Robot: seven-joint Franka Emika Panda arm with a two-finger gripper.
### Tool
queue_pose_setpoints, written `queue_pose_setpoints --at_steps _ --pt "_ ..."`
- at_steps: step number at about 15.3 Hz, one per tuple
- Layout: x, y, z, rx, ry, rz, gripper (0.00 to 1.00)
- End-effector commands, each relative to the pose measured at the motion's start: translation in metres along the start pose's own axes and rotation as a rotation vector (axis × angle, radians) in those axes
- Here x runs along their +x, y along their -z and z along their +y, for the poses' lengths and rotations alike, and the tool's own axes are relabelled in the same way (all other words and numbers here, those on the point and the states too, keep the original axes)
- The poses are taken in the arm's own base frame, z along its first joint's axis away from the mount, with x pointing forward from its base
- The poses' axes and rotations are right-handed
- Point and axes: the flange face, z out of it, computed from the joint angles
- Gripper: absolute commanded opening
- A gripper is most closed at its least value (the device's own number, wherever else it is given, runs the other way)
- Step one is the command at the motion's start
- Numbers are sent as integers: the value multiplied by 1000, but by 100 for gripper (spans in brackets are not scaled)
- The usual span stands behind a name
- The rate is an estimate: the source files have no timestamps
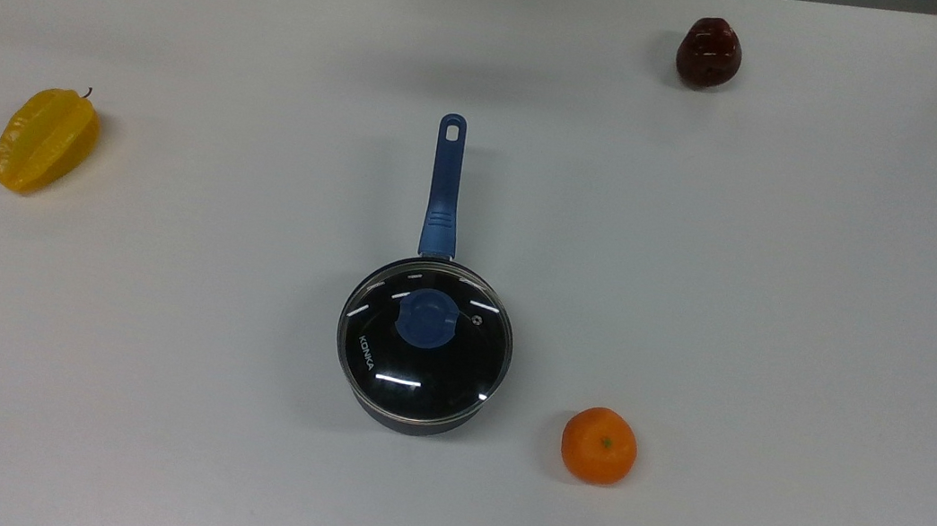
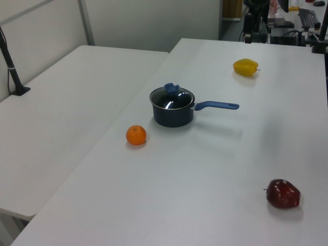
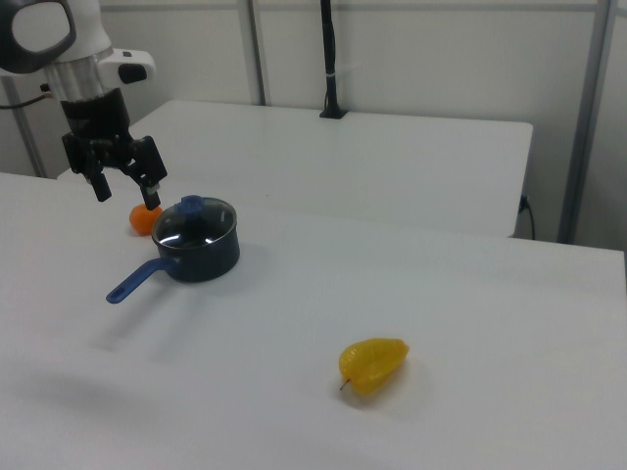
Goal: Open lid
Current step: 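Move the gripper over the saucepan toward the blue lid knob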
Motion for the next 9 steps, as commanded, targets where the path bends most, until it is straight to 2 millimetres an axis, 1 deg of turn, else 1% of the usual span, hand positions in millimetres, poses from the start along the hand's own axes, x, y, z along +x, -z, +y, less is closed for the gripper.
queue_pose_setpoints --at_steps 1,4,5,9 --pt "-4 -2 2 28 -1 1 100" --pt "-4 -3 0 29 0 2 100" --pt "-3 -2 -3 30 6 6 100" --pt "12 8 -28 45 37 135 100"
